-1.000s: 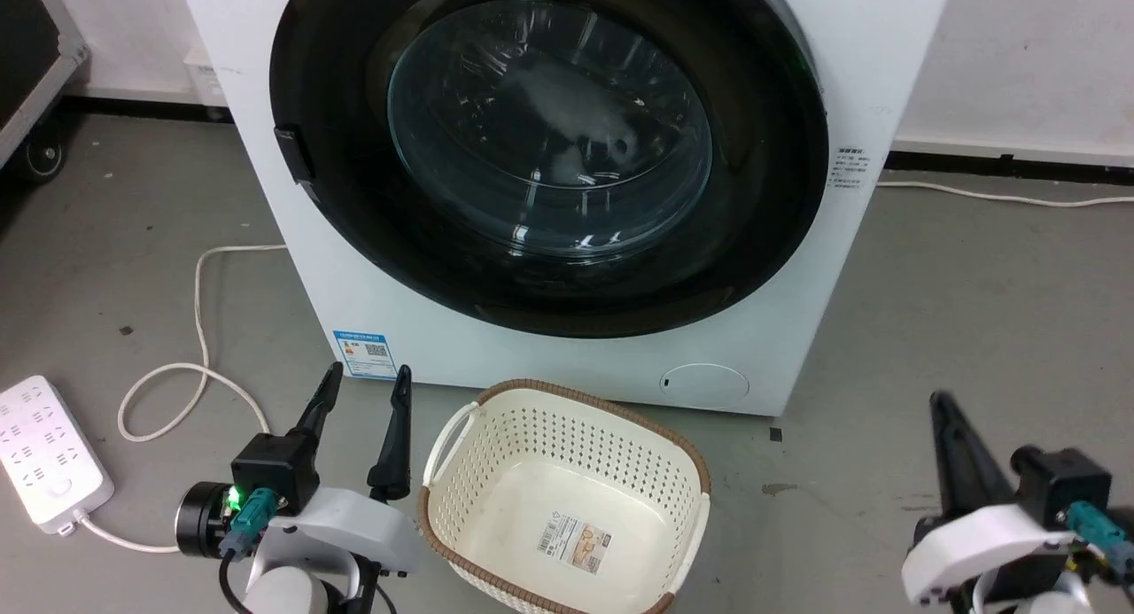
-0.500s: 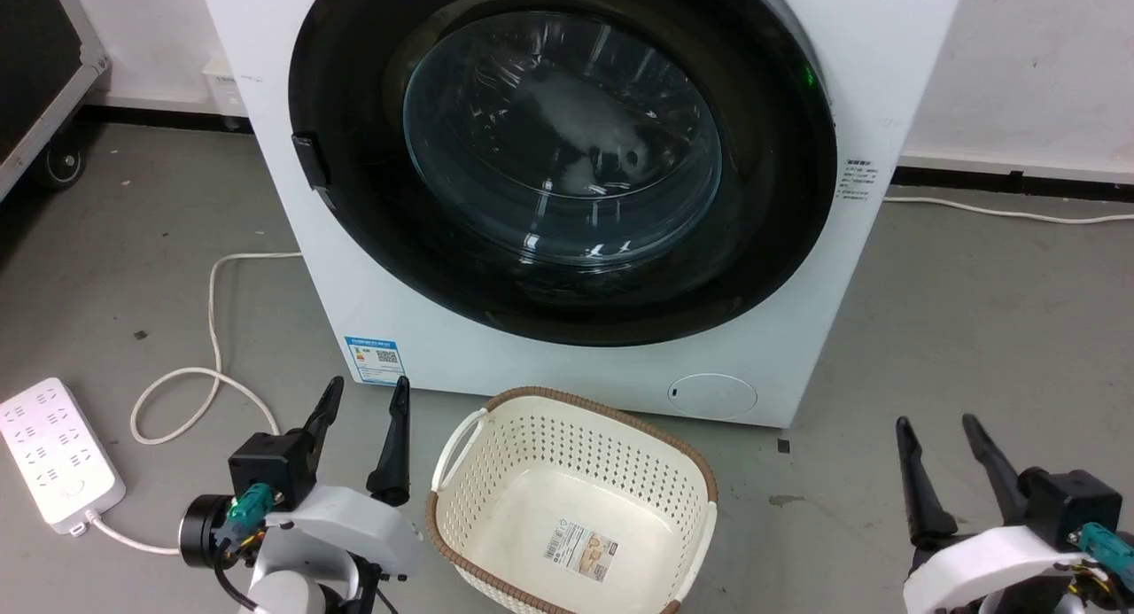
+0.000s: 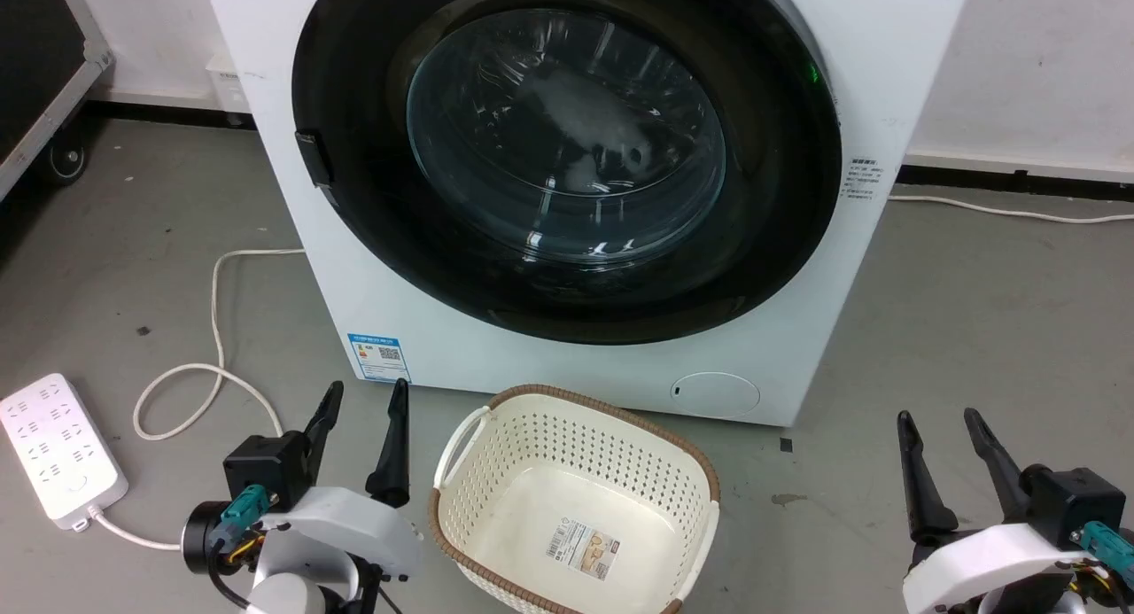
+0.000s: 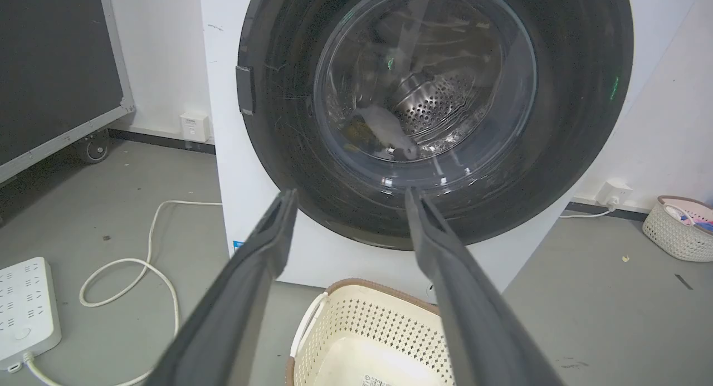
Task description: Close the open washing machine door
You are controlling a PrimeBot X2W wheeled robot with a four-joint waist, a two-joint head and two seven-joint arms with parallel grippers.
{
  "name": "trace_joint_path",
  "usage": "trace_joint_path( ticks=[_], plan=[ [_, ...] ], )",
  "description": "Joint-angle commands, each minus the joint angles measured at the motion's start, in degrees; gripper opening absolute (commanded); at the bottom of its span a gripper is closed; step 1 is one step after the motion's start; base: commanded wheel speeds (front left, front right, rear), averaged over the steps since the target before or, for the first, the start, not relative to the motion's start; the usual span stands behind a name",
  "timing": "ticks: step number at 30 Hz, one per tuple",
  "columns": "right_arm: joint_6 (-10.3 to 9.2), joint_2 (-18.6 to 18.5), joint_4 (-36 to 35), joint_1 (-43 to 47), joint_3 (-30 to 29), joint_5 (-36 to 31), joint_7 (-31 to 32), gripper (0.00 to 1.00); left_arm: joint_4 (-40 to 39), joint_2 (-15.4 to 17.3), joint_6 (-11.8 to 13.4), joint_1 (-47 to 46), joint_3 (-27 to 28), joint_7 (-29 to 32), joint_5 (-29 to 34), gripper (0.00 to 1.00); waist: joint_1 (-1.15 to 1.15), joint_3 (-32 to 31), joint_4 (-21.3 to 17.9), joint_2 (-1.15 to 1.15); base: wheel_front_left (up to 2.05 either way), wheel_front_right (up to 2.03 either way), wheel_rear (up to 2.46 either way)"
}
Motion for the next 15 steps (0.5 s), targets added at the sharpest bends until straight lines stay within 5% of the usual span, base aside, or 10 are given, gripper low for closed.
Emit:
trace_joint_path(
  ticks=[1, 15],
  plan=[
    [0.0, 0.0, 0.0, 0.0, 0.06, 0.08, 0.0, 0.0, 0.03, 0.1, 0.0, 0.0, -0.03, 0.02, 0.0, 0.0, 0.0, 0.02, 0.02, 0.0, 0.0, 0.0, 0.0],
    [0.0, 0.0, -0.96, 0.26, 0.55, -0.43, 0.83, 0.0, -1.39, -0.11, 0.26, 0.82, 0.38, 0.87, 1.32, 0.0, 0.0, 0.13, 0.31, 0.0, 0.0, 0.0, 0.0]
  ],
)
